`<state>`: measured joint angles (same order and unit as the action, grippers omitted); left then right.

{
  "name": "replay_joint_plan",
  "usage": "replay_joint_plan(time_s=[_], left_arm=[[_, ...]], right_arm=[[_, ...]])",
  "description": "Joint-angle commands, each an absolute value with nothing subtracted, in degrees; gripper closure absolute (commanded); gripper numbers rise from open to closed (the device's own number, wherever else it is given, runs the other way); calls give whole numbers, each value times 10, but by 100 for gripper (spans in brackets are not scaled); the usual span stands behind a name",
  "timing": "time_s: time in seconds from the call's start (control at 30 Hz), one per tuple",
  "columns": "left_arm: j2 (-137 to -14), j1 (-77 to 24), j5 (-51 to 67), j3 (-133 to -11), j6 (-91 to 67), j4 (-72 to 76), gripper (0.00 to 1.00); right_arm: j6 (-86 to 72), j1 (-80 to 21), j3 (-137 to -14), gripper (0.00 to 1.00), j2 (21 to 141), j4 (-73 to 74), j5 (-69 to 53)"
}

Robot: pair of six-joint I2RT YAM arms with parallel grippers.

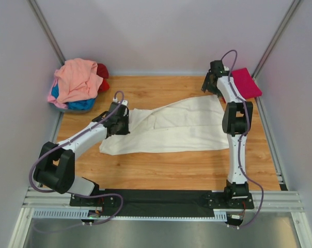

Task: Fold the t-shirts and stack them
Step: Fold the tshirt

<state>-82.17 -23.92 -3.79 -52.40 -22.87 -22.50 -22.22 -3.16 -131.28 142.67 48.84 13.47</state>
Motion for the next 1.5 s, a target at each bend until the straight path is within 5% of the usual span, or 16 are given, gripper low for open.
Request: replay_joint_plan(time_s=[0.0, 0.23, 0.33, 0.47, 0.7, 0.93, 1.47], left_arm=[[-802, -243, -60, -504, -240, -200, 100], [-805, -244, -65, -483, -240, -193, 100], [-809, -243, -68, -484, -240, -192, 100], [-812, -243, -69, -488, -238, -193, 100], [-819, -243, -66, -493, -237, -193, 100], [-825, -243, -65, -497, -237, -194, 100], [-813, -243, -128, -604, -233, -265, 100]], right_arm=[[-224, -32, -1365, 18, 1459, 479, 151], [-250, -25, -1393, 20, 1484, 471, 134], [-265, -19, -1397, 29, 1489, 486, 115], [-270, -16, -1397, 55, 1503, 511, 68], [-272, -18, -1384, 58, 1514, 539, 42], [-271, -16, -1362, 100, 1503, 529, 35], [-233, -16, -1240, 100, 1311, 443, 16]])
